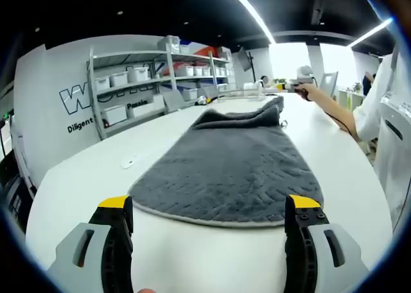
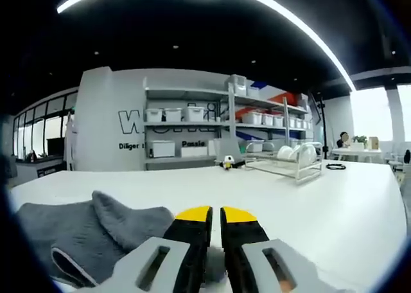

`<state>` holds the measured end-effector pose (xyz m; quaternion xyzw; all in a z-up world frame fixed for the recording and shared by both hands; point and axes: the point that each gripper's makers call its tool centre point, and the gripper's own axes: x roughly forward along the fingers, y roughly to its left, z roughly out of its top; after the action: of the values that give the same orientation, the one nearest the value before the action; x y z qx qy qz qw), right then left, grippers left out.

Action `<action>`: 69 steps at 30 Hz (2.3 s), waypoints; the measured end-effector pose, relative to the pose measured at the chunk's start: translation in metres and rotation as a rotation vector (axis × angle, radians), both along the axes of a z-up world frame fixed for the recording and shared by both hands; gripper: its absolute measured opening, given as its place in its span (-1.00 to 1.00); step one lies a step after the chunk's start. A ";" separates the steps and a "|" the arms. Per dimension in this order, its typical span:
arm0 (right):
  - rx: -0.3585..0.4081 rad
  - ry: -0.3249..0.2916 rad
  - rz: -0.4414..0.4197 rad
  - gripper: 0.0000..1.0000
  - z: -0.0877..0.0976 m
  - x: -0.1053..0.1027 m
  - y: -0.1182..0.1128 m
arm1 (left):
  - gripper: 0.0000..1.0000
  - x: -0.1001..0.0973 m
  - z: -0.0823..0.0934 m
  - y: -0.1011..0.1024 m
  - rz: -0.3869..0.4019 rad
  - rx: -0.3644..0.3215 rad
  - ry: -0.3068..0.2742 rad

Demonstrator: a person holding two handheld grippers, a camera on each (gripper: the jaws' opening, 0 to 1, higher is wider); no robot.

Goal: Open the folded towel by lifting each exposed corner and separating the folded layers until the towel lies flat within the target outline without major curled edges

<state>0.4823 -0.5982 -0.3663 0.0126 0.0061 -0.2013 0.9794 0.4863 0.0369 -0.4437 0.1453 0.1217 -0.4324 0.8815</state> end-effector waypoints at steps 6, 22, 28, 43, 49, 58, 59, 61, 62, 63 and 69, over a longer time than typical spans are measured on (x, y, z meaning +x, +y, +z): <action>-0.009 0.004 0.008 -0.85 0.000 0.001 0.003 | 0.94 0.000 -0.001 0.000 -0.002 0.000 0.002; -0.052 0.018 0.087 -0.59 0.000 0.015 0.021 | 0.94 0.000 -0.003 -0.001 -0.005 0.004 0.008; -0.062 0.028 0.113 -0.35 -0.002 0.019 0.027 | 0.94 0.000 -0.003 -0.001 -0.005 0.004 0.008; -0.111 0.089 0.215 0.15 -0.008 0.035 0.052 | 0.94 -0.001 -0.002 -0.001 -0.006 0.007 0.005; -0.108 0.106 0.263 0.30 -0.012 0.040 0.063 | 0.94 -0.001 -0.003 -0.002 -0.009 0.008 0.006; -0.057 0.098 0.329 0.55 -0.016 0.044 0.077 | 0.94 -0.002 -0.002 -0.002 -0.012 0.008 0.003; -0.058 0.101 0.331 0.57 -0.016 0.045 0.078 | 0.94 -0.002 -0.002 -0.002 -0.012 0.008 0.003; -0.067 0.106 0.332 0.60 -0.016 0.045 0.080 | 0.94 -0.002 -0.001 -0.002 -0.012 0.006 0.002; -0.069 0.107 0.336 0.62 -0.016 0.045 0.081 | 0.94 -0.002 -0.001 -0.002 -0.012 0.007 0.002; -0.069 0.106 0.341 0.65 -0.016 0.045 0.082 | 0.94 -0.002 -0.001 -0.002 -0.012 0.006 0.002; -0.046 0.101 0.390 0.82 -0.017 0.048 0.093 | 0.94 -0.002 -0.001 -0.003 -0.014 0.008 0.001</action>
<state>0.5304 -0.5048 -0.3829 -0.0211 0.0531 -0.0084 0.9983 0.4842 0.0343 -0.4445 0.1495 0.1227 -0.4380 0.8779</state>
